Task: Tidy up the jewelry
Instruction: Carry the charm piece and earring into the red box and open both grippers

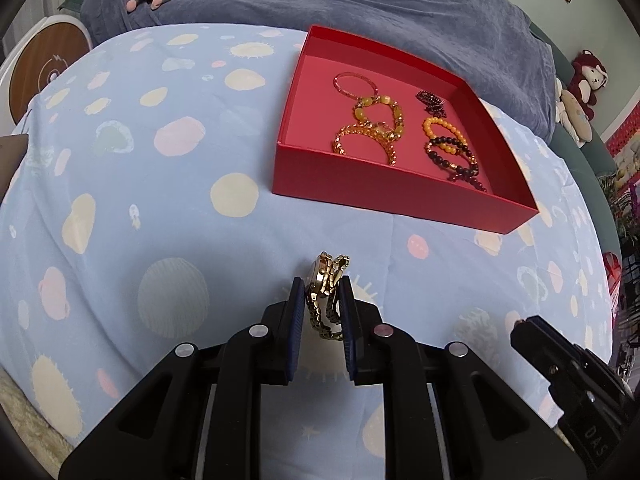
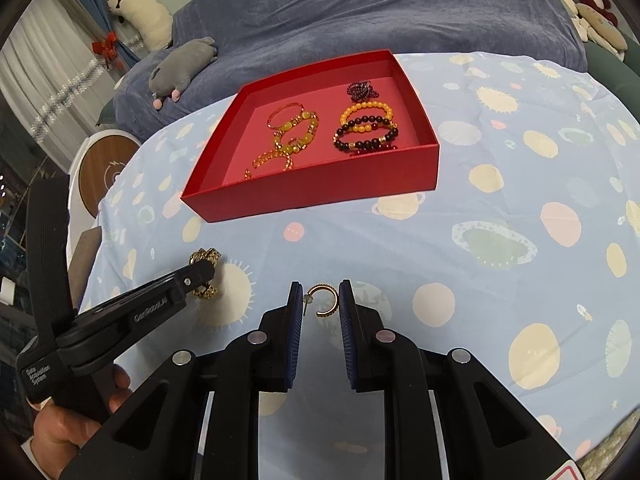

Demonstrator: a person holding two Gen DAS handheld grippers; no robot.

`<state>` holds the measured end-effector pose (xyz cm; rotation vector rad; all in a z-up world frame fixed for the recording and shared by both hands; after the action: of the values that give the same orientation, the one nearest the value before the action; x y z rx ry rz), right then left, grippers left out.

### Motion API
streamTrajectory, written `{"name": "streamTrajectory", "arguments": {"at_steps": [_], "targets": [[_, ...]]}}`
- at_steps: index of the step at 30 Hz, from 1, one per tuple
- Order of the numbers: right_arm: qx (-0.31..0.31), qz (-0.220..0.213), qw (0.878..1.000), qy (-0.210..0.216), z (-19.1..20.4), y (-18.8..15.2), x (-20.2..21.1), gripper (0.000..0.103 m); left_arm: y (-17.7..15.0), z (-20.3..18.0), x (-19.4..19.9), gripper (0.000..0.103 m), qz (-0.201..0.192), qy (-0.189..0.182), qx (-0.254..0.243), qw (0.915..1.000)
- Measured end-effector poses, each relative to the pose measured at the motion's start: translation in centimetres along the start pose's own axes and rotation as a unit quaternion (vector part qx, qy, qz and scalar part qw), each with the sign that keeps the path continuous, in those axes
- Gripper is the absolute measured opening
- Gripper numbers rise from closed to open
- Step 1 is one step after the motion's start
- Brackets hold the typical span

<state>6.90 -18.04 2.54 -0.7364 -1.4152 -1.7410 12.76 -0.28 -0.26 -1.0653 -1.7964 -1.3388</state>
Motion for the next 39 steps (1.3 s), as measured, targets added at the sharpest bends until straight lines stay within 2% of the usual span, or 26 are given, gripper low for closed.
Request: {"name": "streamTrajectory", "arguments": {"at_steps": [8,18,28,39], "targets": [[0.002,-0.024,1.0,0.008,0.4,1.2,1.9,0.017,0.6,-1.2,3.3,0.017,-0.017,-0.014,-0.007,0.9997],[0.015,-0.063,0.998,0.006,0.1,5.1,3.4,0.017,4.2,-4.0,5.4,0.017,-0.051,-0.028,-0.029,0.9979],[0.024,-0.081,0.996,0.008,-0.8,10.7,1.7,0.017,8.8,-6.6,4.3,0.017,-0.075,-0.04,-0.045,0.9954],[0.02,-0.061,0.998,0.013,-1.5,15.4,-4.2,0.017,13.0,-7.8,-0.5,0.017,-0.067,-0.031,-0.052,0.9959]]}}
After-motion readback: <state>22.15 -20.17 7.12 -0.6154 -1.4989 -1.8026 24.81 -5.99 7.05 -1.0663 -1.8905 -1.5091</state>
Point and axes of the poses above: each gripper's, at about its wrist camera, not at the fingertips, and x roughly against the way its jaws point, z to its left, y to its top, the point moved 1 cm from there along -x, roughly the way its jaws point, and after that the axes turned 7 degrees about x, right-handed, at the moved point
